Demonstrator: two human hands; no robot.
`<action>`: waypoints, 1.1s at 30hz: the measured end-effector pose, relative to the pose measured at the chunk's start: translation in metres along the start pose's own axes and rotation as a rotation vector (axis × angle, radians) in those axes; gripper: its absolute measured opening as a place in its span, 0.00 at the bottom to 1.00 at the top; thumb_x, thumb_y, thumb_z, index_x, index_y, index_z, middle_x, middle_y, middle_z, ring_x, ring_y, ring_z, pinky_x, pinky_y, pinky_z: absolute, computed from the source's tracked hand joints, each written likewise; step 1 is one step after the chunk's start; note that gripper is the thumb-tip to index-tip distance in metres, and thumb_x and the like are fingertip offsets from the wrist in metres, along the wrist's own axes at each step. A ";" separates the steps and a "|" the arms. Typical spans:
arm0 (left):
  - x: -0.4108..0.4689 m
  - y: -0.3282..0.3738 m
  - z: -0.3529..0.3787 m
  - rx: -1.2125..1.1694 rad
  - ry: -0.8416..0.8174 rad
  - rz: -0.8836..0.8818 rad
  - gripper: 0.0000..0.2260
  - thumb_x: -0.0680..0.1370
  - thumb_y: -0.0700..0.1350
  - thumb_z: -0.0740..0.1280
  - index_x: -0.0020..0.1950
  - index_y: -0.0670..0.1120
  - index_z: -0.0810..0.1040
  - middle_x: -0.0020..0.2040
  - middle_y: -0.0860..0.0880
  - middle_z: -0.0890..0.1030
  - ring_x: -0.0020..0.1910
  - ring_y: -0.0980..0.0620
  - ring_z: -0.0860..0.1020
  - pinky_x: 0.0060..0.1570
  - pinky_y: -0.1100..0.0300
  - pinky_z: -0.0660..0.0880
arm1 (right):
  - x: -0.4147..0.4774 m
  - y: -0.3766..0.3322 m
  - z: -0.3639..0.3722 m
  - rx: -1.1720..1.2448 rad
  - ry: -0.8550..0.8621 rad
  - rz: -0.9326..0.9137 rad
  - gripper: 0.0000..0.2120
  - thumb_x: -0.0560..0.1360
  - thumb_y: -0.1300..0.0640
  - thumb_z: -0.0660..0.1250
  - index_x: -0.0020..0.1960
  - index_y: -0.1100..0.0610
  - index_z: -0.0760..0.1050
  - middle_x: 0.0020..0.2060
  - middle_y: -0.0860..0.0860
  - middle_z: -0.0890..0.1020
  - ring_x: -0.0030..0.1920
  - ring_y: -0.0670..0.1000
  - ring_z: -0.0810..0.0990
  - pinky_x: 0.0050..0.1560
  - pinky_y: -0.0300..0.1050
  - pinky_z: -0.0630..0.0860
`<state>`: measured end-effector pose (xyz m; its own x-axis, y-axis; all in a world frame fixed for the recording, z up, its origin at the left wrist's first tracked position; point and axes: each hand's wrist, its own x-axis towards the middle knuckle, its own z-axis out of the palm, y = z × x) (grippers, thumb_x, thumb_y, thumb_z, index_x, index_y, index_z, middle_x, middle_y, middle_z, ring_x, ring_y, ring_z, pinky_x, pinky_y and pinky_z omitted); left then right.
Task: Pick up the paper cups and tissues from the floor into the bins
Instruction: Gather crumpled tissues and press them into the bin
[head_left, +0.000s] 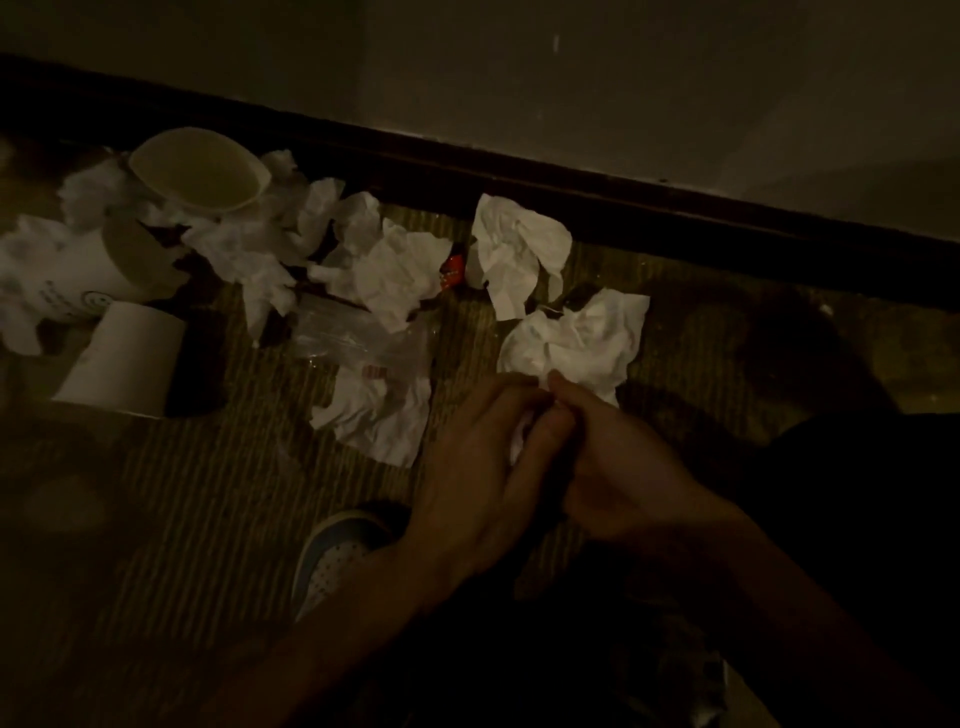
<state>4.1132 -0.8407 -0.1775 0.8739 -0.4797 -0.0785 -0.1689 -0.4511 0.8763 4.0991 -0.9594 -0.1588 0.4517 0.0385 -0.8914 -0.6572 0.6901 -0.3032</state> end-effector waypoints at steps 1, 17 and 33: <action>-0.004 0.003 0.000 -0.015 -0.003 0.008 0.19 0.81 0.56 0.55 0.59 0.47 0.80 0.55 0.59 0.76 0.56 0.67 0.73 0.54 0.75 0.66 | 0.001 -0.001 -0.001 -0.030 -0.008 0.006 0.18 0.77 0.44 0.63 0.54 0.57 0.81 0.48 0.56 0.86 0.46 0.53 0.86 0.39 0.44 0.81; -0.014 -0.030 -0.025 0.042 0.182 -0.205 0.11 0.82 0.41 0.60 0.61 0.47 0.79 0.38 0.61 0.76 0.38 0.71 0.76 0.38 0.76 0.69 | 0.037 0.023 -0.026 -1.569 -0.019 -0.583 0.26 0.79 0.35 0.48 0.70 0.44 0.70 0.78 0.46 0.54 0.76 0.48 0.53 0.70 0.42 0.48; -0.011 -0.017 -0.044 -0.380 0.252 -0.305 0.28 0.72 0.72 0.53 0.64 0.59 0.75 0.61 0.57 0.77 0.60 0.62 0.75 0.58 0.58 0.73 | 0.003 0.009 0.032 -0.513 -0.312 -0.252 0.29 0.73 0.34 0.57 0.54 0.56 0.83 0.52 0.56 0.85 0.54 0.55 0.84 0.60 0.55 0.76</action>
<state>4.1265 -0.7941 -0.1707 0.9475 -0.1533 -0.2807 0.2452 -0.2152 0.9453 4.1134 -0.9297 -0.1532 0.7328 0.1815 -0.6558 -0.6781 0.2751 -0.6815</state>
